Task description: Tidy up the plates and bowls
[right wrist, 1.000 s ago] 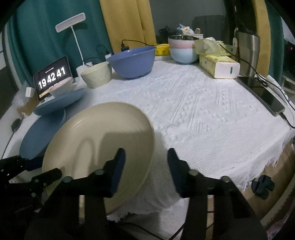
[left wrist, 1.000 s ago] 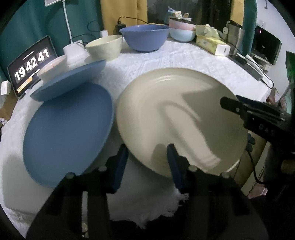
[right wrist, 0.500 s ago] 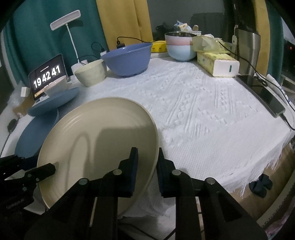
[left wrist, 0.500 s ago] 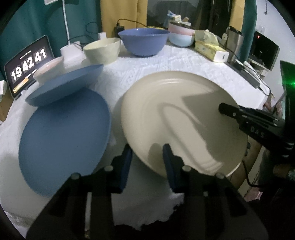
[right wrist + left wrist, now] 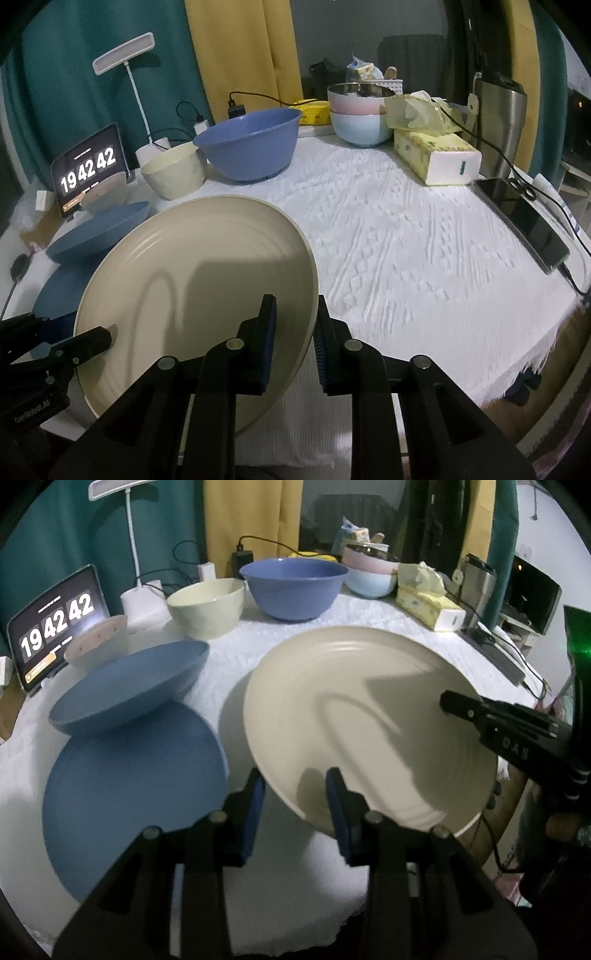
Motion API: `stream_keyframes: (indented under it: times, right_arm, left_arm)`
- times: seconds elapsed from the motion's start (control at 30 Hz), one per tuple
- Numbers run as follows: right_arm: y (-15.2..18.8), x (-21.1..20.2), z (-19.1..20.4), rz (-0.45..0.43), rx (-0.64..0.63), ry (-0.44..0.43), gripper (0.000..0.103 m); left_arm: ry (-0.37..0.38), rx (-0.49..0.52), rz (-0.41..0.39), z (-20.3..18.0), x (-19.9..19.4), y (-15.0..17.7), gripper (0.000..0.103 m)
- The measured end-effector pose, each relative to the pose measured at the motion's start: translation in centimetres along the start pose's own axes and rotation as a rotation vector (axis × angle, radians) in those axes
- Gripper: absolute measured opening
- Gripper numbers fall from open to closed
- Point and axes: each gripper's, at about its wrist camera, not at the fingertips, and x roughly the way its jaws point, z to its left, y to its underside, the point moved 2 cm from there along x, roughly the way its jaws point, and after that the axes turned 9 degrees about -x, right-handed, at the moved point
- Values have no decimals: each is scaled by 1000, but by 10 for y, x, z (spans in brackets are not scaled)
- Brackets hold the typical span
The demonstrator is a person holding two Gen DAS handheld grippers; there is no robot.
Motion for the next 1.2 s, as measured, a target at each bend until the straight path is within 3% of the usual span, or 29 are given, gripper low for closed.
stream_keyframes:
  times: [0.77,1.2]
  right_arm:
    - [-42,63,-10,45,8,-5,21]
    - [-42,81,-13,98,33,-1,21]
  left_arm:
    - [-32,-44,30,12,55,-54,35]
    - [-45,-43,95,15,76,-56,36]
